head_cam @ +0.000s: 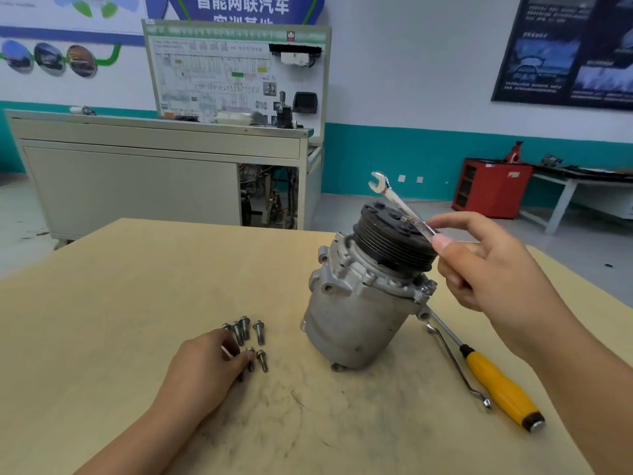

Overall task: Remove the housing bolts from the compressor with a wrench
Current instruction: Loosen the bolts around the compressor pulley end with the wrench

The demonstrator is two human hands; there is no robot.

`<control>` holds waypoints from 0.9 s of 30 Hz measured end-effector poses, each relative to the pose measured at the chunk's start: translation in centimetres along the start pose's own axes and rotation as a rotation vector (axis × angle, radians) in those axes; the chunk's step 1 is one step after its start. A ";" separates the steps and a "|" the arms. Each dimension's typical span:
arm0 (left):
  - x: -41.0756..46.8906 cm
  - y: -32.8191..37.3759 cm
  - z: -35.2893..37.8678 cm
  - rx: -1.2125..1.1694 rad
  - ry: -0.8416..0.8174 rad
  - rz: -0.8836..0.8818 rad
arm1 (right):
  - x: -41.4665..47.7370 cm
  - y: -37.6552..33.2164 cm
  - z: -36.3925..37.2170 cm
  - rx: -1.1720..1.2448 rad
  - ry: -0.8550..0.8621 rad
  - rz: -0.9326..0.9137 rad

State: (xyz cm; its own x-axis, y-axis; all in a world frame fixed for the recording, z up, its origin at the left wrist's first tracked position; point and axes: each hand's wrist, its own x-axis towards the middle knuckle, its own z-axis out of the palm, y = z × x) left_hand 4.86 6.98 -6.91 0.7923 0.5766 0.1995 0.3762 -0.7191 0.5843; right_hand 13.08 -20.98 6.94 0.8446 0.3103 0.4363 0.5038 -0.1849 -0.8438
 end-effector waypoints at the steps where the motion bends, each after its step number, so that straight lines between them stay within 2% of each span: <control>1: 0.0 -0.1 0.1 -0.022 0.009 0.001 | -0.1 -0.2 -0.1 0.056 -0.024 0.010; 6: 0.1 0.2 -0.1 0.043 0.081 0.047 | -0.3 -0.6 -0.7 0.166 -0.066 0.022; 9: -0.2 1.9 -0.2 0.009 0.148 0.180 | -0.3 -0.5 -1.2 0.263 -0.109 0.075; 13: -1.8 6.6 0.3 -0.168 0.104 0.407 | -0.2 -0.5 -2.2 0.394 -0.181 0.089; 16: -2.2 10.2 0.2 -0.316 0.110 0.513 | -0.3 -0.7 -3.4 0.592 -0.303 0.037; 21: 0.2 14.3 -0.4 -0.393 -0.008 0.518 | 0.2 -0.7 -6.7 0.750 -0.434 -0.109; 23: 1.5 14.8 -0.6 -0.427 -0.086 0.494 | 0.6 -0.4 -7.2 0.695 -0.348 -0.124; 27: 3.1 14.6 -0.2 -0.554 -0.254 0.539 | 2.1 0.8 -6.5 0.367 -0.017 -0.188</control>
State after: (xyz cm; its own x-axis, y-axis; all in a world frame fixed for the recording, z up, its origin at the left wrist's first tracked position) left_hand 12.75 -1.66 2.36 0.9067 0.0524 0.4185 -0.3274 -0.5379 0.7768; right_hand 16.44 -26.55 9.23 0.7397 0.3227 0.5905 0.5480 0.2205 -0.8069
